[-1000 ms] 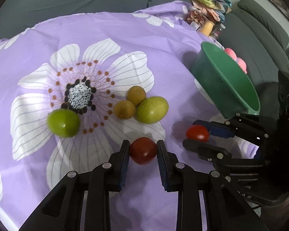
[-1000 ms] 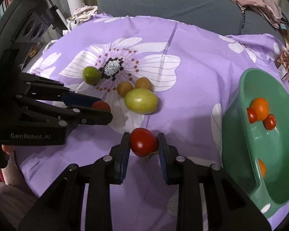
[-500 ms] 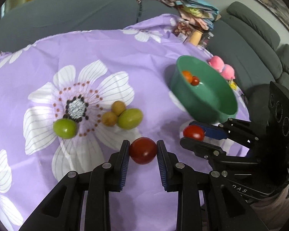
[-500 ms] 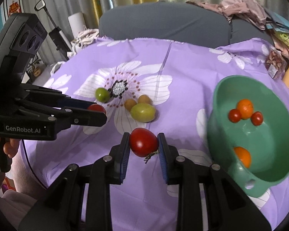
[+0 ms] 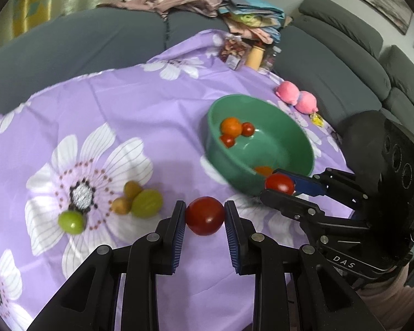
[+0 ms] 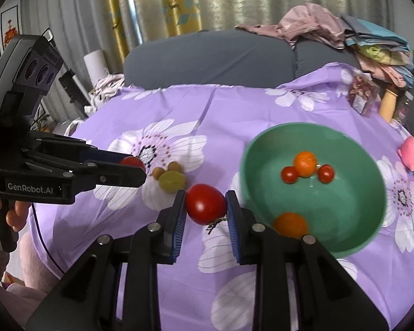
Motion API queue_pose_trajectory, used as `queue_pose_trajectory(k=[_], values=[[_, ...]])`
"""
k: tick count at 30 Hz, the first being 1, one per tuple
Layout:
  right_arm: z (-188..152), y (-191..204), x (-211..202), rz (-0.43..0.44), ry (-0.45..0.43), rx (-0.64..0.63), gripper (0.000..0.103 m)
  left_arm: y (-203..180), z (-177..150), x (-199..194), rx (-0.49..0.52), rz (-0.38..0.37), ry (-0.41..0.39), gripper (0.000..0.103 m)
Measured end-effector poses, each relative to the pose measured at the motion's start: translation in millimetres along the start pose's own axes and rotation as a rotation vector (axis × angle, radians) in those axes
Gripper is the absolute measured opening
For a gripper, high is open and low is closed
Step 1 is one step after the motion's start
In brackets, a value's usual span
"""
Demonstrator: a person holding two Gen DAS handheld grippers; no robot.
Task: Organize fruits
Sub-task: 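Carry both held red tomatoes over the green bowl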
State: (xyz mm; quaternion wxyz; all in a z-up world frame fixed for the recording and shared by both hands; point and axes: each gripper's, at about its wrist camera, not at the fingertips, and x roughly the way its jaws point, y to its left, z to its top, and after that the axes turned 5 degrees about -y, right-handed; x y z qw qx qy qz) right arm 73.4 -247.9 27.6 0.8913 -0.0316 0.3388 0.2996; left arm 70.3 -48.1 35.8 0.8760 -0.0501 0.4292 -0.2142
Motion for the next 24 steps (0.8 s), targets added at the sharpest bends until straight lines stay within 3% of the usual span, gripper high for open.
queue_pose_trajectory(k=[12, 24], values=[[-1.4, -42.7, -20.5, -0.055, -0.079, 0.074, 0.029, -34.5, 32.5, 20.5, 0.059, -0.038, -0.008, 0.029], [-10.9, -79.3, -23.0, -0.09, -0.095, 0.136, 0.029, -61.8, 47.7, 54.0, 0.104, -0.057, 0.035, 0.029]])
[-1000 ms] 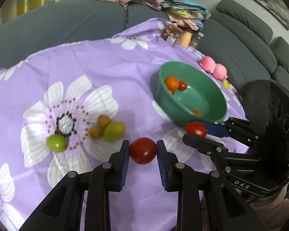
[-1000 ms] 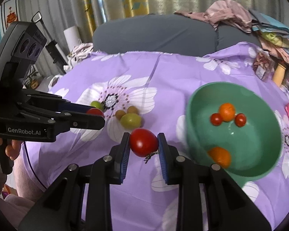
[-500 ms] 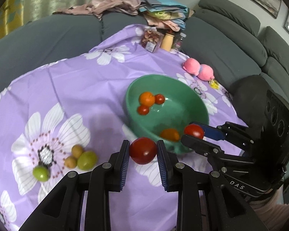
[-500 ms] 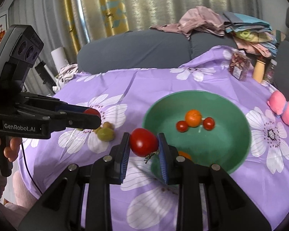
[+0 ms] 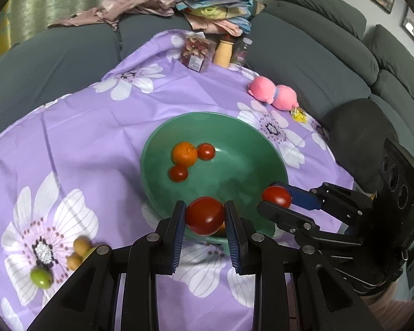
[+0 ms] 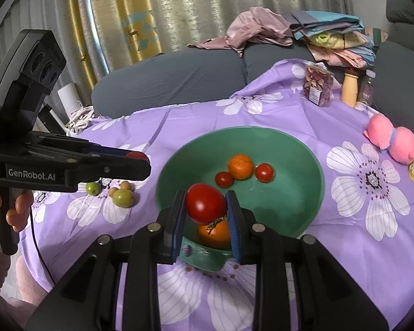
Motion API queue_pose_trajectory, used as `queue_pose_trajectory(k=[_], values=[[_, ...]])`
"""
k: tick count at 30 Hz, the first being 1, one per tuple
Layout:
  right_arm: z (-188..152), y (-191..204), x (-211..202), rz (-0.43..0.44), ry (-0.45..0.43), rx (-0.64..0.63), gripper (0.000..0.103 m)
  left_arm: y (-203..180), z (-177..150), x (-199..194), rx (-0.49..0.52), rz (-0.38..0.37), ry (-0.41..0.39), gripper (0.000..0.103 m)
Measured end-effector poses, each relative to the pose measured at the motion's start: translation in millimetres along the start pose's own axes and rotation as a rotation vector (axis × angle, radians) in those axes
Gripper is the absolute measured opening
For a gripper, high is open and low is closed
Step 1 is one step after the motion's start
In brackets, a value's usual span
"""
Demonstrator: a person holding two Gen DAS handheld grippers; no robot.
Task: Organize fruits
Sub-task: 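Carry both held red tomatoes over the green bowl, then open both grippers to drop the tomatoes into the bowl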
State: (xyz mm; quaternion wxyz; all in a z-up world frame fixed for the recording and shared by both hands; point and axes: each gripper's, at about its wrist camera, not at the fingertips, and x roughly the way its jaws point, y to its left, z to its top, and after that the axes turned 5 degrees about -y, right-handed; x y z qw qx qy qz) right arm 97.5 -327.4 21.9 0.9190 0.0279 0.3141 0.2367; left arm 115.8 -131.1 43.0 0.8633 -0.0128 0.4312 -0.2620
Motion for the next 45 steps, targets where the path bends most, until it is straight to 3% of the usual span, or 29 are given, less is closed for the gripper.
queue_pose_trajectory(k=[25, 42, 45], values=[[-8.1, -31.6, 14.7, 0.02, 0.035, 0.053, 0.029, -8.2, 1.5, 49.4, 0.012, 0.058, 0.102, 0.029], [-9.5, -35.1, 15.0, 0.023, 0.046, 0.063, 0.031, -7.2, -1.0, 43.9, -0.001, 0.11, 0.09, 0.029], [-10.1, -36.5, 13.9, 0.019, 0.045, 0.069, 0.035, -6.4, -2.1, 40.0, -0.006, 0.124, 0.085, 0.029]])
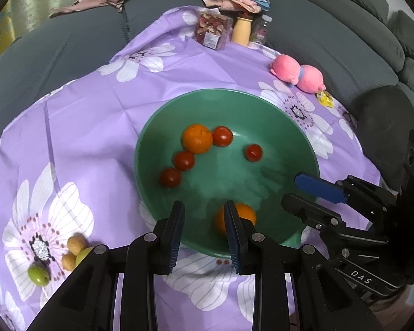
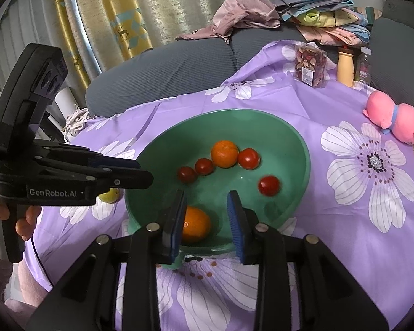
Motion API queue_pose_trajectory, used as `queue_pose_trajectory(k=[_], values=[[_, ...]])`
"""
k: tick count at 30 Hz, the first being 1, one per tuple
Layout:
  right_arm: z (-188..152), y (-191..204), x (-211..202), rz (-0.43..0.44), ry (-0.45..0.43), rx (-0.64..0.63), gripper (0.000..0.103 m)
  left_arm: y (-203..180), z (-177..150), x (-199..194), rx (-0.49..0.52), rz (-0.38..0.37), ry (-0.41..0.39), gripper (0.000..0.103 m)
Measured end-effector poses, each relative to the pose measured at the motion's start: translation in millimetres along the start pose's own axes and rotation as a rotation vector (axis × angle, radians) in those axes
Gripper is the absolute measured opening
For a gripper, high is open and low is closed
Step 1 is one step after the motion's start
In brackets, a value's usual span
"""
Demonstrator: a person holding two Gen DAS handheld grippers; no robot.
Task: Organize fruits
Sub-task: 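Open both grippers to drop the tomatoes into the bowl, then withdraw both grippers from the bowl toward the small yellow fruits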
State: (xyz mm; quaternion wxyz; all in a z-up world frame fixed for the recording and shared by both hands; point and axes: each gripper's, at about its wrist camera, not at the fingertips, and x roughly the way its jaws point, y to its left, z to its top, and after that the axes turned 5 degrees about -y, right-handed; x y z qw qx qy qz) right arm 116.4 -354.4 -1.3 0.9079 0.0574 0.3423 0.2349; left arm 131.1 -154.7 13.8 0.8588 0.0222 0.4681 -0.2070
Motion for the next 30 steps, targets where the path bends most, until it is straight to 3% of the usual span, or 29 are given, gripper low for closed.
queue_pose_trajectory(k=[2, 5, 10, 12, 15, 23, 28, 30], values=[[-0.6, -1.5, -2.0, -0.002, -0.004, 0.005, 0.038, 0.9, -0.8, -3.1, -0.004, 0.011, -0.005, 0.033], [-1.2, -2.3, -5.1, -0.005, -0.009, 0.009, 0.044, 2.8, -2.7, -7.2, -0.013, 0.03, -0.014, 0.051], [-1.9, -1.8, -11.5, -0.008, -0.025, 0.011, 0.05, 4.7, -6.0, -13.6, -0.015, 0.051, -0.02, 0.055], [-2.1, -1.6, -14.0, -0.008, -0.035, 0.015, 0.054, 5.5, -7.4, -17.1, -0.018, 0.06, -0.026, 0.067], [-2.2, -2.2, -17.4, -0.017, -0.044, 0.025, 0.061, 7.7, -10.5, -22.2, -0.02, 0.073, -0.033, 0.075], [-3.1, -1.5, -24.1, -0.05, -0.053, 0.054, 0.083, 23.0, -22.6, -32.6, -0.055, 0.127, -0.043, 0.084], [-3.5, 5.8, -24.4, -0.061, -0.046, 0.051, 0.084, 39.6, -34.9, -38.1, -0.089, 0.163, -0.04, 0.085], [-3.8, 8.9, -25.2, -0.063, -0.045, 0.046, 0.084, 46.4, -40.3, -41.0, -0.106, 0.169, -0.042, 0.094]])
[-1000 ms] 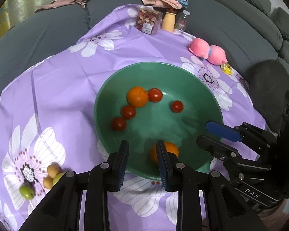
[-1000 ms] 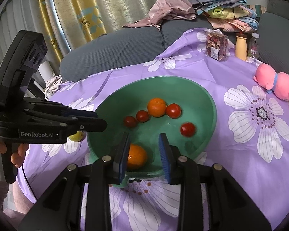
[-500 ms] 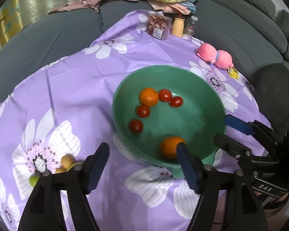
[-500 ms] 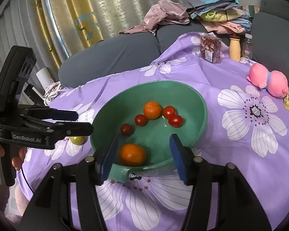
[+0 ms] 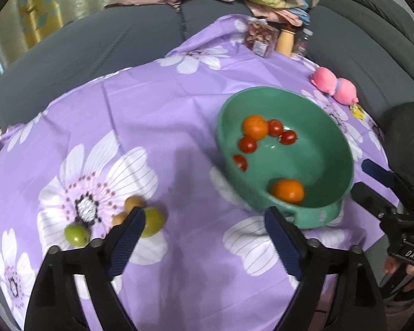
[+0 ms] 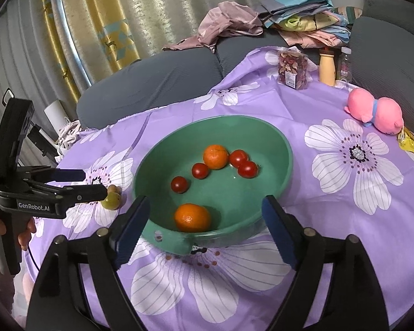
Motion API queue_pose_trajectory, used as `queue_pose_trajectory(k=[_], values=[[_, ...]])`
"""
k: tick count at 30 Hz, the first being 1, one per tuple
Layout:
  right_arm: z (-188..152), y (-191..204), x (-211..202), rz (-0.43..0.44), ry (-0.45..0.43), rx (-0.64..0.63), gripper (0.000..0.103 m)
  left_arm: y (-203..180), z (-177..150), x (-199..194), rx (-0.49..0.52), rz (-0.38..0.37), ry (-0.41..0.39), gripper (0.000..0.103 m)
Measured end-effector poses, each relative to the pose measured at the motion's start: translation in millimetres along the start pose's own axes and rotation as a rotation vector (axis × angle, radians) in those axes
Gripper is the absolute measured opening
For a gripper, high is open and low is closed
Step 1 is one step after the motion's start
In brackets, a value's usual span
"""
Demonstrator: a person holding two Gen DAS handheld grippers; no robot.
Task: Organize fruits
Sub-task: 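Withdraw both grippers from the bowl toward the small yellow fruits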
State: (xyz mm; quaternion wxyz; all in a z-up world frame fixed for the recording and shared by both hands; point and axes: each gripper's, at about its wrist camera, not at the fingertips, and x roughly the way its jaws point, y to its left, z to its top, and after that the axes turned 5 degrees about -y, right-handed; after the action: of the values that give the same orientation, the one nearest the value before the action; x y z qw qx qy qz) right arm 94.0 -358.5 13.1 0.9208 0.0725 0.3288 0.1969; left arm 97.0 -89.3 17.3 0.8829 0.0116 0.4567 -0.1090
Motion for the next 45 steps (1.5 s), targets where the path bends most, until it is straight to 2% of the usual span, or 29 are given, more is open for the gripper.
queue_pose_trajectory(k=[21, 45], values=[[14.6, 83.9, 8.3, 0.005, 0.022, -0.167, 0.084, 79.5, -37.1, -19.8, -0.124, -0.027, -0.023, 0.095], [16.4, 150.8, 56.9, 0.055, 0.121, -0.295, 0.084, 114.6, -62.6, -5.5, -0.156, -0.108, -0.01, 0.095]])
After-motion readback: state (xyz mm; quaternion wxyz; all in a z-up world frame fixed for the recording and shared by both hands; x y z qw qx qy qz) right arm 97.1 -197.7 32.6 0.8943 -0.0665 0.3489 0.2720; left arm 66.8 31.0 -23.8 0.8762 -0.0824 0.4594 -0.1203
